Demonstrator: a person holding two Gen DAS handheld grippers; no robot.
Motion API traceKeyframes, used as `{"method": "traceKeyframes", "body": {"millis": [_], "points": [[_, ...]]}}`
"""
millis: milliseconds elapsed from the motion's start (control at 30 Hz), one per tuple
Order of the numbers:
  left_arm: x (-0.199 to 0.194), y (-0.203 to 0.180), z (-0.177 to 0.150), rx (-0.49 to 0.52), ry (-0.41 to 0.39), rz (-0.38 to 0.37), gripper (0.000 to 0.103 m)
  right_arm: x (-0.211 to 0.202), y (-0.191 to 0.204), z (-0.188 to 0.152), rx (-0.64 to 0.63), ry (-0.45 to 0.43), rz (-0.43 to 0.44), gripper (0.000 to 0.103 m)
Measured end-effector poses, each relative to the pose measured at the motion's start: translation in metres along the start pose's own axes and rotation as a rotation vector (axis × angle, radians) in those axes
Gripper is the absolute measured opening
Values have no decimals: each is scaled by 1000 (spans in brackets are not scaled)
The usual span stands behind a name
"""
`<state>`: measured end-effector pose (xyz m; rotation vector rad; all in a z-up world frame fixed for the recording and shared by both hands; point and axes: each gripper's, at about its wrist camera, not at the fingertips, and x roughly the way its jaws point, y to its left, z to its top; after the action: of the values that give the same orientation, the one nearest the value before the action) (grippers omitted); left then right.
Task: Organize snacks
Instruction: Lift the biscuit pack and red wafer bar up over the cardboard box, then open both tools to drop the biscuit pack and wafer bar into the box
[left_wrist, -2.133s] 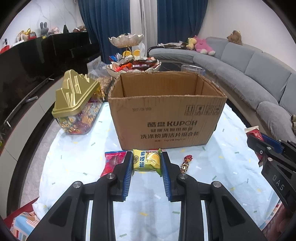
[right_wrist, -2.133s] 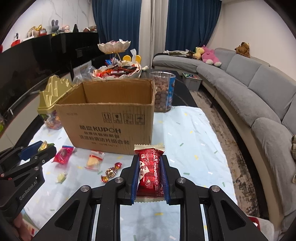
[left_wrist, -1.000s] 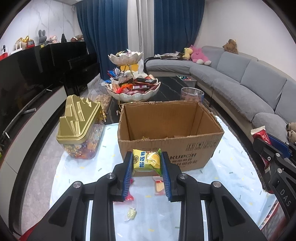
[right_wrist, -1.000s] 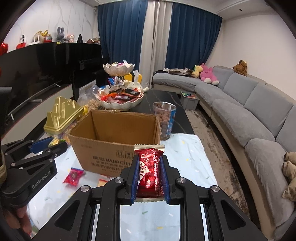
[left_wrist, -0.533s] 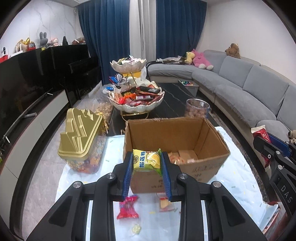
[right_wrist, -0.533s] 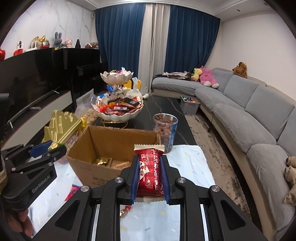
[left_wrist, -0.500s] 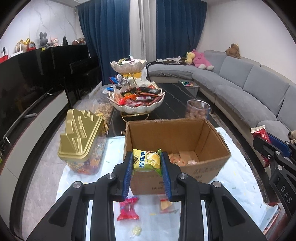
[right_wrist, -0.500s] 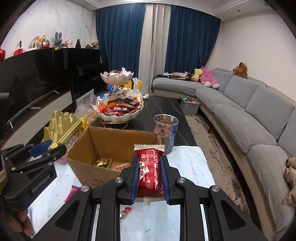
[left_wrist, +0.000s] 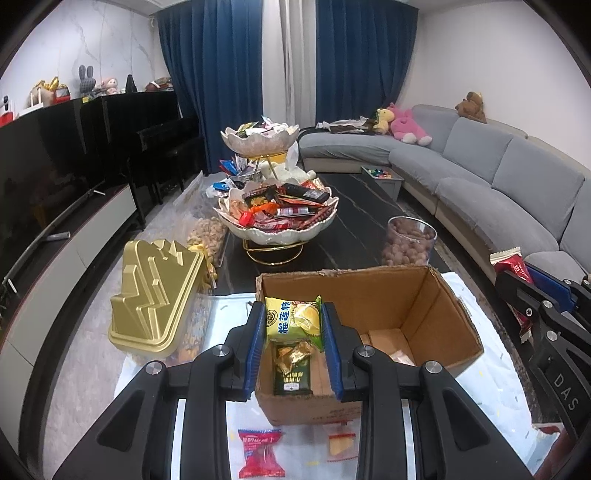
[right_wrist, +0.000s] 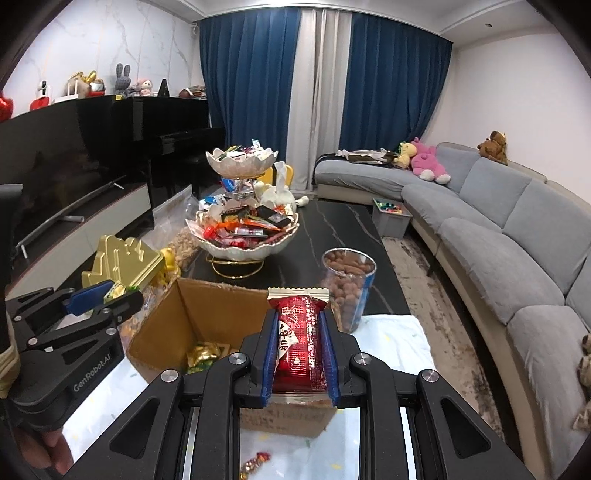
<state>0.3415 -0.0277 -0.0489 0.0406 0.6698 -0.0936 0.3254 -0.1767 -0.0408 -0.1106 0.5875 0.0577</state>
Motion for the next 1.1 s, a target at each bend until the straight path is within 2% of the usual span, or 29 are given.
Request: {"method": "traceKeyframes", "body": {"millis": [133,367,700,800,867,900,933,967,1033,1100], "points": [[8,-2,5,22,-13,4,30,13,3,8,-5,7,13,23],[30,2,9,3,11,2,30,40,5,14,-23,40,20,23],[55,2,8,30,43,-12,31,72,11,19,-39,83,25,24],[59,2,5,32,52,-10,33,78,13,19,-60,91,31,24],[59,3,5,27,54,-12,39,77,13,18,-73,86,28,26],[59,3,4,26,54,-12,49,77,13,18,-80,85,23,29],[57,4,3,30,49,-2,59,77,13,18,-82,81,17,43],[56,4,2,35,41,10,62,75,13,18,-81,74,10,60],[52,4,2,43,32,16,66,72,10,19,-75,51,-5,77],[49,3,2,53,28,38,72,67,8,20,-68,35,-21,80]]}}
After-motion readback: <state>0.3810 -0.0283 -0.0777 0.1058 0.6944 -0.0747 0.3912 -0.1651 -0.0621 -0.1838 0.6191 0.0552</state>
